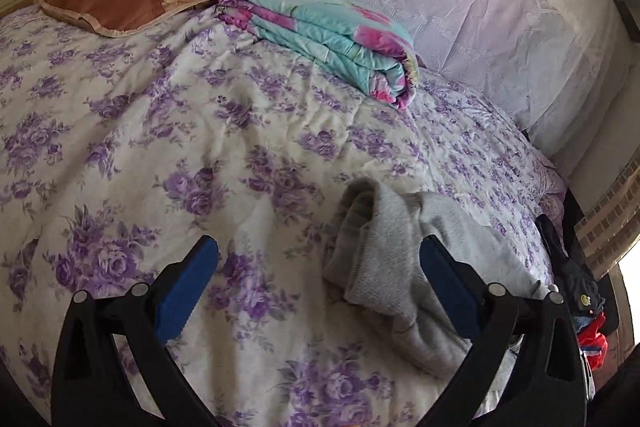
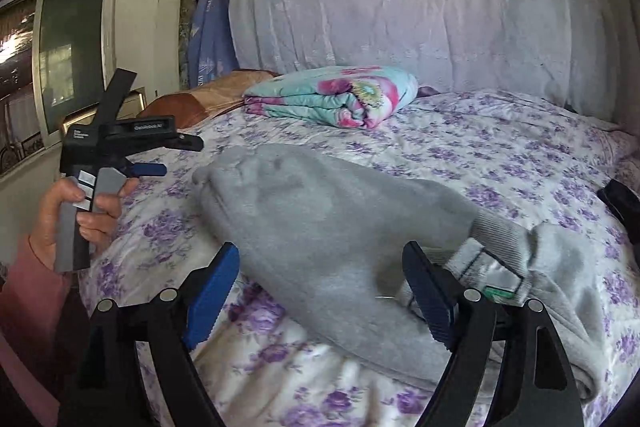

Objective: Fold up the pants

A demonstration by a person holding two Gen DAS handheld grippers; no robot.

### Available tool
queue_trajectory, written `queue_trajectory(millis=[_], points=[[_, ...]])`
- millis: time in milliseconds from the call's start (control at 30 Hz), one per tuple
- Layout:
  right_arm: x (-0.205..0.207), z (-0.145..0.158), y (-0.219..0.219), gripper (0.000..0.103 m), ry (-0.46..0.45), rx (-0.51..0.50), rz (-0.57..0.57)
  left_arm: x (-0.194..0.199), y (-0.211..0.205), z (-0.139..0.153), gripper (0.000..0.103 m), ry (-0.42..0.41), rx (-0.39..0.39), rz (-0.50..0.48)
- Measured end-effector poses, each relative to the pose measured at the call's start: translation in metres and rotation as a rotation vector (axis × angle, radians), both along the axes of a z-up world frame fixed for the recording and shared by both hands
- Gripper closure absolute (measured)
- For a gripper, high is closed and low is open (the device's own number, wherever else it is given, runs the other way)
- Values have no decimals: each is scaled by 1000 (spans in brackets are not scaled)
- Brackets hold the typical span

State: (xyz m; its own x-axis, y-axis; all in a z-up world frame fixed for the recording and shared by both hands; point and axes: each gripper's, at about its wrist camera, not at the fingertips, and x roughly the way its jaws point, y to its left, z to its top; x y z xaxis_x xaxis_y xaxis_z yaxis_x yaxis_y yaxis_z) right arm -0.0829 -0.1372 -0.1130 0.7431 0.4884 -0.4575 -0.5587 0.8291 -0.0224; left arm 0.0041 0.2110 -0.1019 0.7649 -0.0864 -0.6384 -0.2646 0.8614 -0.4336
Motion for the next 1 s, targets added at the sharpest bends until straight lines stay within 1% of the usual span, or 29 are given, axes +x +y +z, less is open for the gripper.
queue_trajectory(millis=[33, 133, 167, 200, 233, 333, 367, 467, 533, 600, 767, 800, 867, 900, 933, 1000], points=[[-1, 0, 10, 19, 4, -18, 15, 2, 0, -2, 5, 8, 10, 2], [-3, 0, 40, 19, -10, -99, 37, 13, -3, -8, 4, 46, 85, 21], [-3, -1, 50, 19, -15, -128, 49, 20, -5, -12, 4, 73, 116, 30], [-3, -1, 60, 19, -20, -159, 55, 27, -6, -16, 4, 100, 130, 34], [-5, -2, 72, 19, -33, -194, 66, 31, -5, -19, 4, 117, 130, 33], [-9, -6, 104, 19, -83, -286, 99, 41, 3, -36, 4, 174, 90, 49], [-9, -8, 114, 19, -95, -313, 107, 41, 5, -38, 4, 172, 75, 46], [-5, -16, 140, 19, -110, -392, 132, 39, 4, -37, 4, 166, 83, 43], [0, -20, 158, 19, -134, -453, 127, 38, 3, -37, 4, 165, 89, 42], [7, -25, 171, 19, -147, -509, 117, 38, 5, -37, 4, 163, 78, 39], [30, -39, 189, 20, -100, -601, 115, 36, 8, -37, 4, 146, 52, 32], [34, -42, 190, 20, -97, -606, 113, 34, 10, -37, 4, 136, 37, 29], [44, -46, 188, 21, -55, -568, 104, 30, 15, -37, 4, 107, -10, 23], [49, -45, 185, 30, -18, -533, 100, 28, 18, -37, 4, 90, -39, 21], [54, -43, 180, 46, 11, -497, 88, 25, 22, -38, 4, 73, -69, 17], [58, -39, 174, 62, 19, -466, 58, 20, 30, -38, 4, 30, -139, 9]])
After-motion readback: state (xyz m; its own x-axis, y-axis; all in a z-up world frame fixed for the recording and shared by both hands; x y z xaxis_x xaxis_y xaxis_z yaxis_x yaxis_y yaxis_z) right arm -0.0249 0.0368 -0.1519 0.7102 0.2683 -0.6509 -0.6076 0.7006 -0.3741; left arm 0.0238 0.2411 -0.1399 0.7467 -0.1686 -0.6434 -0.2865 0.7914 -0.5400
